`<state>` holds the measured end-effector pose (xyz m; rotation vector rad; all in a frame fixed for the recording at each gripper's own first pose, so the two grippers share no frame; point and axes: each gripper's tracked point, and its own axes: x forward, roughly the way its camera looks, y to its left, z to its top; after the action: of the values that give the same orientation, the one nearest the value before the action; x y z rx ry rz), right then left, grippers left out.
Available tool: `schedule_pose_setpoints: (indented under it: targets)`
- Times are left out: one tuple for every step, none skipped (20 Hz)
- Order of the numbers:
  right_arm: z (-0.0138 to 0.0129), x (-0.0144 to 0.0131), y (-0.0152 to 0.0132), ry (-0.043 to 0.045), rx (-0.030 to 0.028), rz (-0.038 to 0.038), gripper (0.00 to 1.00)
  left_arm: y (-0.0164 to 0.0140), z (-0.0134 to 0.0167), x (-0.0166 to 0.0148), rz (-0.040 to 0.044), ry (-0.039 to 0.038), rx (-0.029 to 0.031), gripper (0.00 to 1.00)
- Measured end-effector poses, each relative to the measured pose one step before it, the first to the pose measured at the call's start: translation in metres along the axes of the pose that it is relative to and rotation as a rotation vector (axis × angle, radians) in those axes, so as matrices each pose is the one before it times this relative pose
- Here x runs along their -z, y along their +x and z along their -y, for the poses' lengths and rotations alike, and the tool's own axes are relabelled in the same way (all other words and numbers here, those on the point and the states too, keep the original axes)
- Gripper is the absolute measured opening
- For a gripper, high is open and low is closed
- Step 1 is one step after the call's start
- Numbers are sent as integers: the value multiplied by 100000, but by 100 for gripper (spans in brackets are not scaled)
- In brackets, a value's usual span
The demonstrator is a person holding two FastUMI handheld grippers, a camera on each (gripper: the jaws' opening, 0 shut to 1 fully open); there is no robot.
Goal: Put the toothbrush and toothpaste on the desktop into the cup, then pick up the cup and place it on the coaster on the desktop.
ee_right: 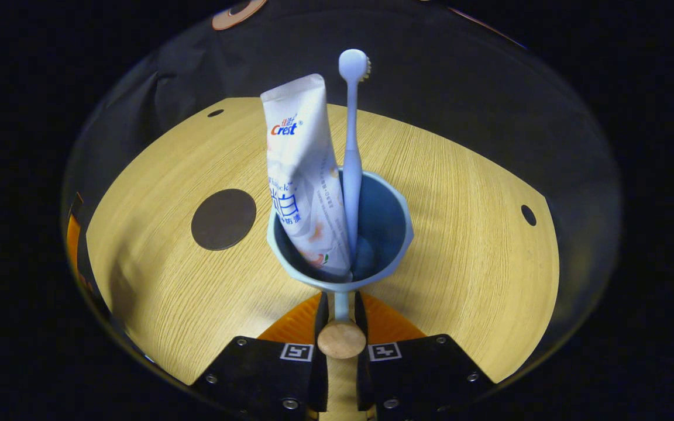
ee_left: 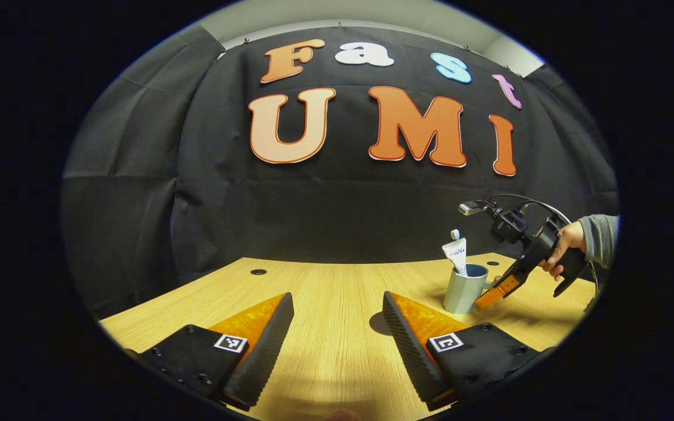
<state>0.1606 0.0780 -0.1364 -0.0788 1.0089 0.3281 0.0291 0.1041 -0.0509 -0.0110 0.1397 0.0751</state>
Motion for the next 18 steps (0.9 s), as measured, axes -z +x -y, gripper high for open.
schedule_pose_setpoints:
  targets:
    - [25,93,-95,-64,-139,178,20,-25,45,-23,9,197,-108,97]
    - [-9,-116,-51,-58,-216,474,20,31,-83,53,121,220,-56,97]
    - [-50,-70,57,-18,-437,665,19,-9,44,-130,56,184,-37,97]
    - [-78,-69,53,260,-668,919,20,-42,28,1,86,219,-41,97]
    - [5,-106,129,27,-537,1041,19,-27,17,-23,42,245,-17,97]
    - [0,-122,72,-586,-567,669,19,-90,41,-54,183,171,53,97]
    - [-13,-38,17,-696,-317,616,19,-128,56,-121,239,137,96,97]
    - [4,-141,-45,-522,-274,368,19,2,-86,44,116,151,32,97]
    - [-58,-115,-6,-78,-512,582,19,-126,67,-87,258,272,-21,97]
    - [-88,-147,-15,700,-773,735,19,-81,2,-102,382,247,-149,97]
    - [-124,-65,-13,218,-1064,816,19,-73,28,-24,233,113,30,97]
    - [23,-24,28,-969,-497,399,19,24,0,-55,188,36,30,97]
    - [66,-152,76,-1231,13,688,19,-31,41,-10,-44,75,92,97]
    - [-38,-44,10,-1018,-273,488,19,-147,-68,122,-91,170,-117,96]
    - [-34,-38,-1,-681,-473,345,19,-75,-163,77,-16,31,-168,98]
    - [-4,-75,56,-602,-483,386,19,-7,-21,-7,-8,-300,139,98]
    - [-15,-45,-33,-493,-434,297,19,11,25,201,-339,-647,-81,97]
    - [-59,-60,31,-327,-677,32,19,-115,36,196,-232,-592,92,96]
